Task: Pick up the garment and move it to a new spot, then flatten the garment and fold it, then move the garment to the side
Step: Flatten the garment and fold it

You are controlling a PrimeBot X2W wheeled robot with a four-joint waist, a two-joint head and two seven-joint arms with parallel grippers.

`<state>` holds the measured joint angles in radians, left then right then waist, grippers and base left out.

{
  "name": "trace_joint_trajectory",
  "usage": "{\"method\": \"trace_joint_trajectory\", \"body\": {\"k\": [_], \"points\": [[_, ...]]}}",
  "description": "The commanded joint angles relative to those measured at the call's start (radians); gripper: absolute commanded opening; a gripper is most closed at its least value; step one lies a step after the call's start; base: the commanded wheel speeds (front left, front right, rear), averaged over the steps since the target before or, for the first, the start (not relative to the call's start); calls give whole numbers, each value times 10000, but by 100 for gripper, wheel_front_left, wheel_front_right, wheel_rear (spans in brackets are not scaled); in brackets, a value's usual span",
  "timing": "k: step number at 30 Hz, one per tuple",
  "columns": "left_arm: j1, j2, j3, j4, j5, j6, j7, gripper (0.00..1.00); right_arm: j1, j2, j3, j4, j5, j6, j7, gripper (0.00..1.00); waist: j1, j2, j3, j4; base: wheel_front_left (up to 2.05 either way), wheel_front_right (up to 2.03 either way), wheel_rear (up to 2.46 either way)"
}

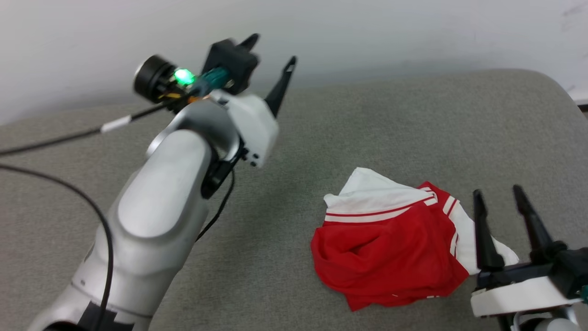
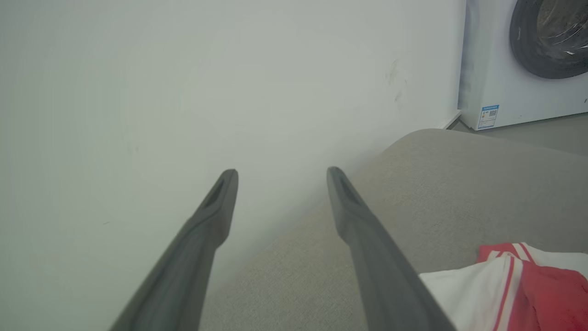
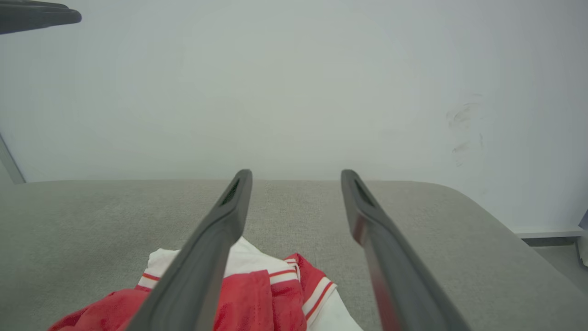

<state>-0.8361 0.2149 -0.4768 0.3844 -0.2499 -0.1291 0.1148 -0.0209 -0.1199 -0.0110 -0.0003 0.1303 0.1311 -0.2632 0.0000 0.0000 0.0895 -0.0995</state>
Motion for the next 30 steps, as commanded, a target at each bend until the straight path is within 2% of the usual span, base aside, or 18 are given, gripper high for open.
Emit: {"method": "trace_joint_trajectory", "body": {"k": [1, 10, 17, 22, 26, 30], "points": [[-262, 43, -268, 105, -304, 15, 199, 100, 174, 98, 30, -71, -99, -7, -21, 100, 0, 0, 249, -232, 0, 0, 0], [-3016, 481, -4494, 530, -4060, 11, 3594, 100, 18, 646, 312, -537, -195, -7, -21, 100, 0, 0, 1328, -929, 0, 0, 0], [-4586, 898, -7343, 422, -6089, 10, 5818, 100, -376, 714, 738, -731, 283, -7, -20, 100, 0, 0, 2293, -1593, 0, 0, 0], [-4993, 1183, -8018, 54, -6748, 10, 7564, 100, -733, 714, 967, -834, 571, -7, -22, 100, 0, 0, 2905, -2043, 0, 0, 0], [-4387, 1482, -8049, -759, -6228, 9, 9203, 100, -909, 714, 1056, -866, 767, -7, -22, 100, 0, 0, 3310, -2285, 0, 0, 0], [-3964, 1873, -8032, -1383, -5724, 9, 9900, 100, -1100, 715, 1088, -916, 919, -7, -22, 100, 0, 0, 3654, -2399, 0, 0, 0]]}}
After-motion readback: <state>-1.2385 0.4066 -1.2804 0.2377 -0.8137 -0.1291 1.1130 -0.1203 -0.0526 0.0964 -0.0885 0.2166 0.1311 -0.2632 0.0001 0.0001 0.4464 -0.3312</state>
